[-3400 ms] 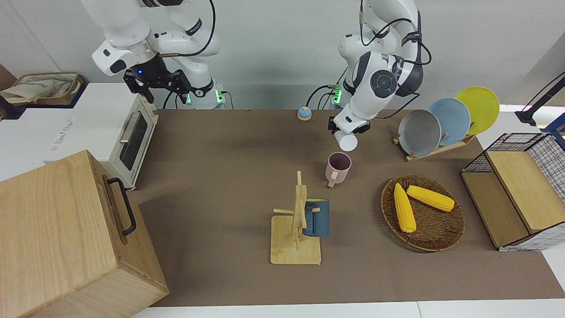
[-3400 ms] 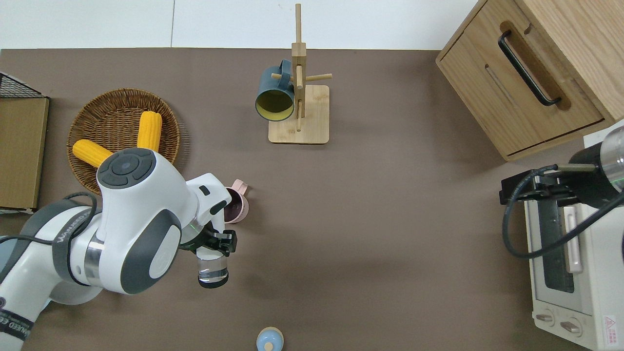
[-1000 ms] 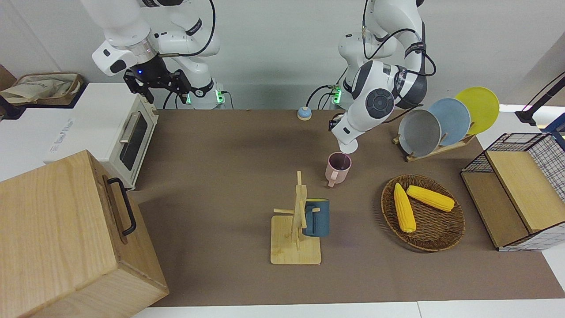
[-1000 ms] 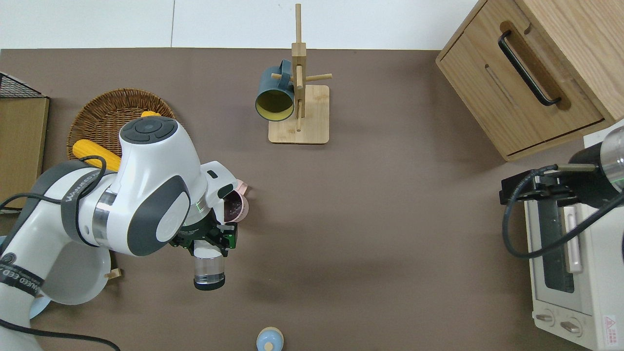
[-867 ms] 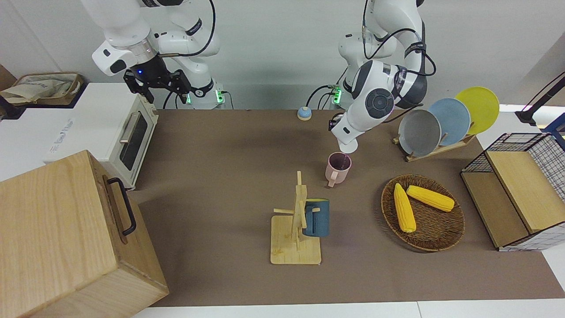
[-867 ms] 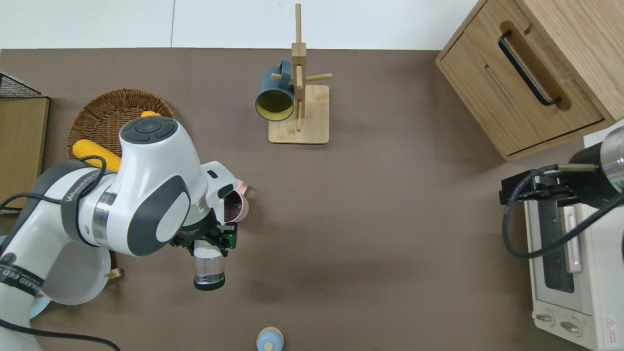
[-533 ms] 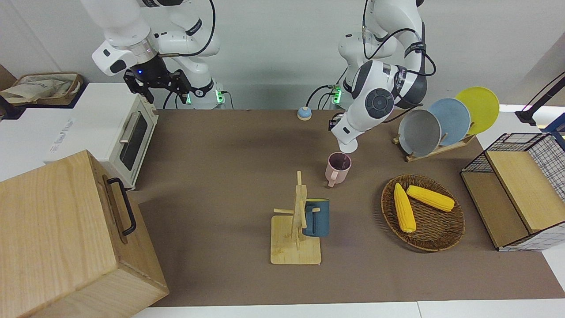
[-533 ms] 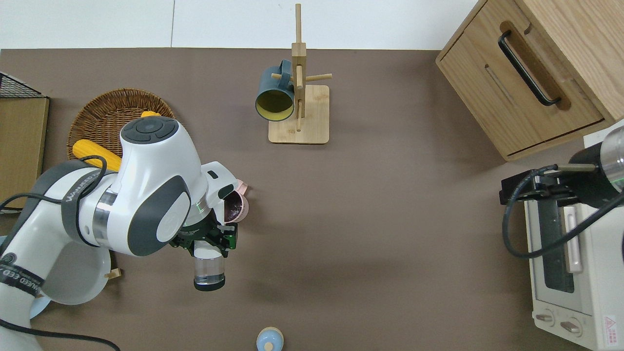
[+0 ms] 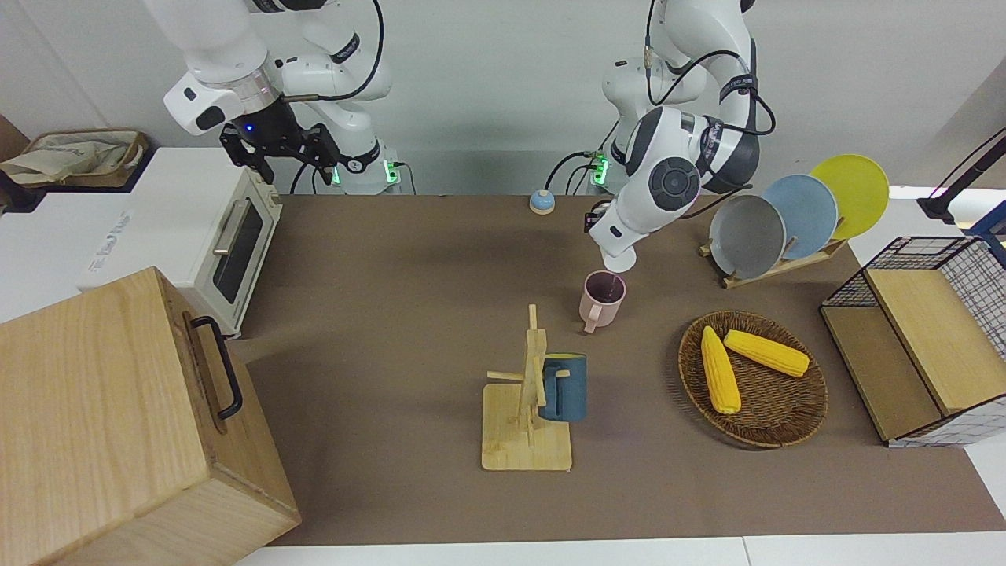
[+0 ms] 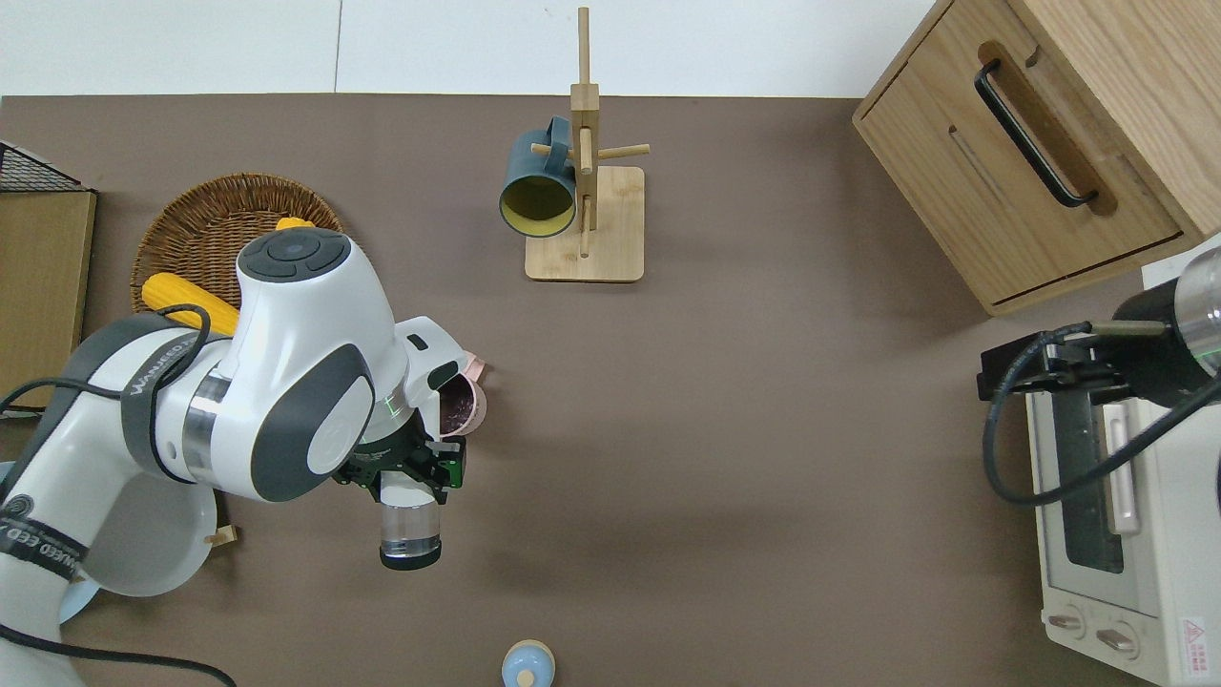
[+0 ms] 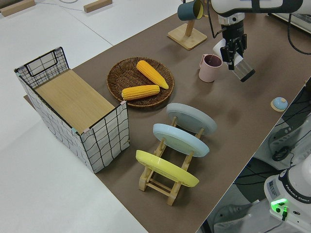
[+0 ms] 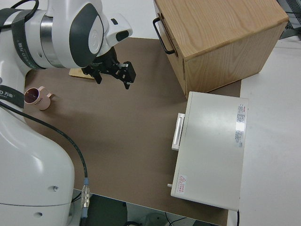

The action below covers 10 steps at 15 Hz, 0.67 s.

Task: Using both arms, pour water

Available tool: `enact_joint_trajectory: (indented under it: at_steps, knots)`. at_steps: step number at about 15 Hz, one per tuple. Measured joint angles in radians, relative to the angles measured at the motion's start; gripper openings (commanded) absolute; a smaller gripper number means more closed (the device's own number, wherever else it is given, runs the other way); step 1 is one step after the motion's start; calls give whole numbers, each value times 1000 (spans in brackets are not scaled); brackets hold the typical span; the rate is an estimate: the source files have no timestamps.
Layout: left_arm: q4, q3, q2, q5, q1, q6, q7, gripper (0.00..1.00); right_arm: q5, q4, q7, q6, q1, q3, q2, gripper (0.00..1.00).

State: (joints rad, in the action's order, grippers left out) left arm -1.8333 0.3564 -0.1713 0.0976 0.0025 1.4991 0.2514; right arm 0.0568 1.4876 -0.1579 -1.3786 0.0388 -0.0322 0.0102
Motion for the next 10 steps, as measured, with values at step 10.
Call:
enact_joint_trajectory:
  at_steps: [10]
  knots:
    - [3, 13, 0, 0, -11, 0, 9, 0, 0, 0, 0, 0, 0, 0, 0, 985]
